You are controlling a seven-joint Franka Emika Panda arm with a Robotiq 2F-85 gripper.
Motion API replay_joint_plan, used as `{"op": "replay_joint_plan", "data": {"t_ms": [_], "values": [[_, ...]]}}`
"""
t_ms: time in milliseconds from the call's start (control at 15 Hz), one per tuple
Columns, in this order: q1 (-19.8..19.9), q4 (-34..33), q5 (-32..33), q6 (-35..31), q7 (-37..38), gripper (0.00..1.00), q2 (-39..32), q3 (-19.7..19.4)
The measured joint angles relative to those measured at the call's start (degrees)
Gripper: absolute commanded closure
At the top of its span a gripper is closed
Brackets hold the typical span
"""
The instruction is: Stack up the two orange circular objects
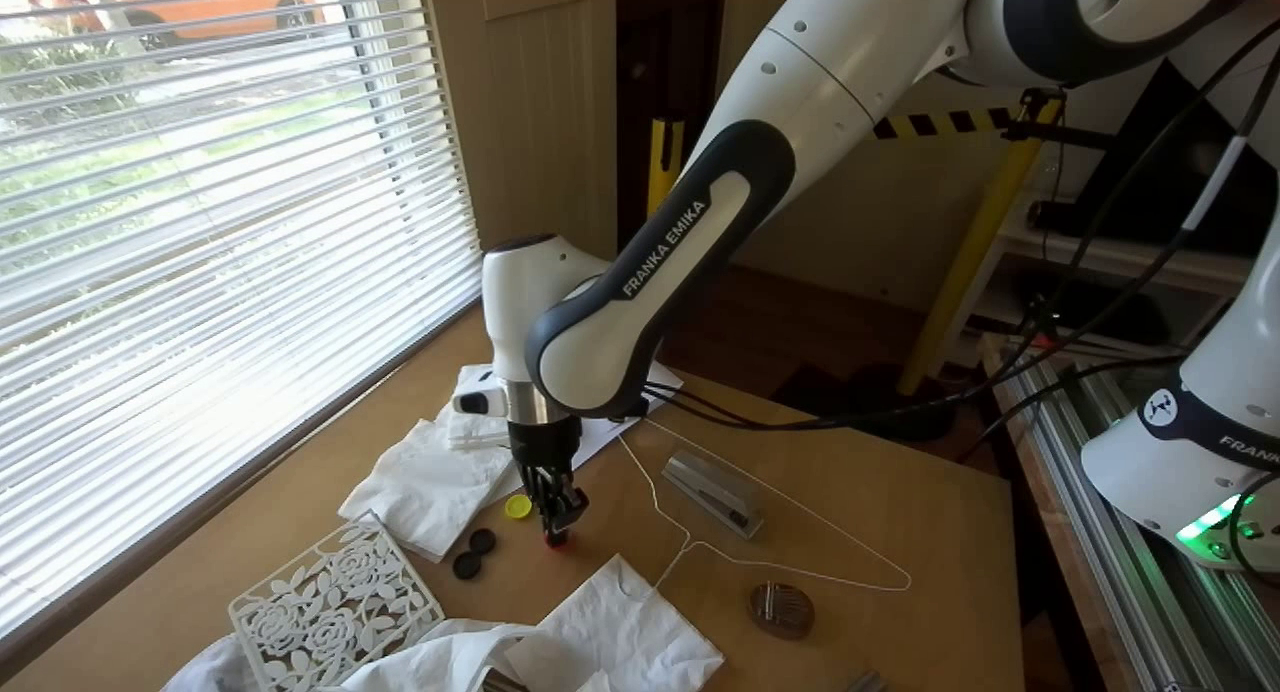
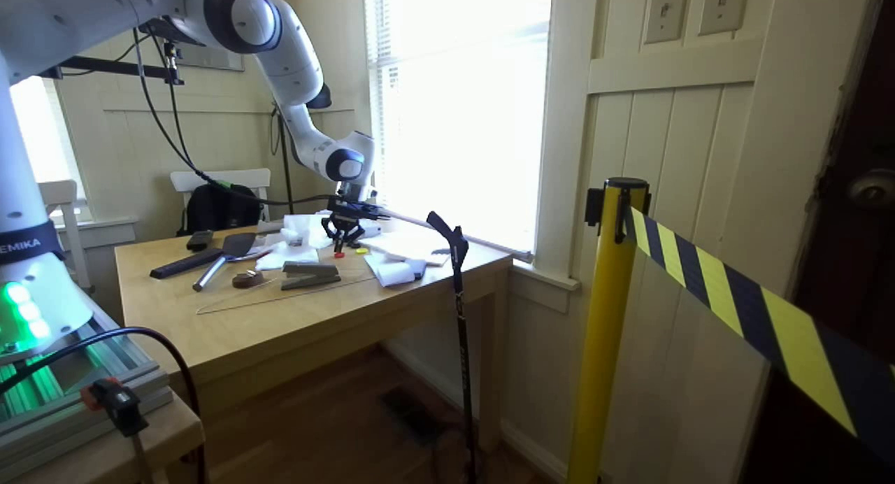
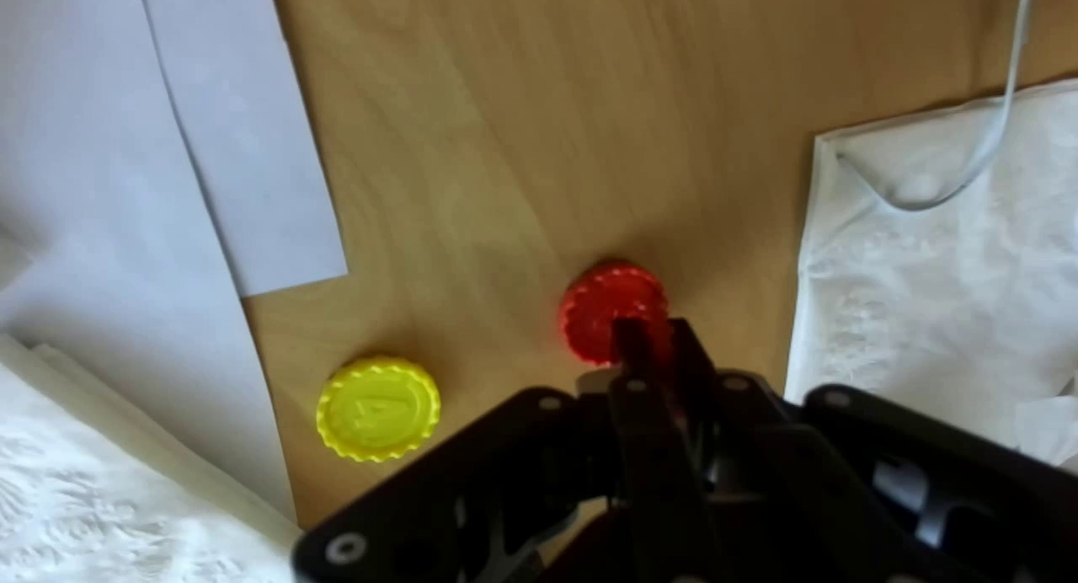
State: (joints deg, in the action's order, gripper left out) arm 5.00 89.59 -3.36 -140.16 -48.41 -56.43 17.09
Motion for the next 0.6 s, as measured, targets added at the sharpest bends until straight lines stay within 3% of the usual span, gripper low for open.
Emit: {"op": "replay_joint_plan", "data": {"t_ms": [333,400,600], "values": [[0.0,0.0,0.0,0.0,0.0,0.98,0.0,0.0],[0.0,0.0,0.0,0.0,0.0,0.72,0.0,0.0],[0.1,0.0,0.0,0.0,0.0,0.54,0.0,0.0]]}}
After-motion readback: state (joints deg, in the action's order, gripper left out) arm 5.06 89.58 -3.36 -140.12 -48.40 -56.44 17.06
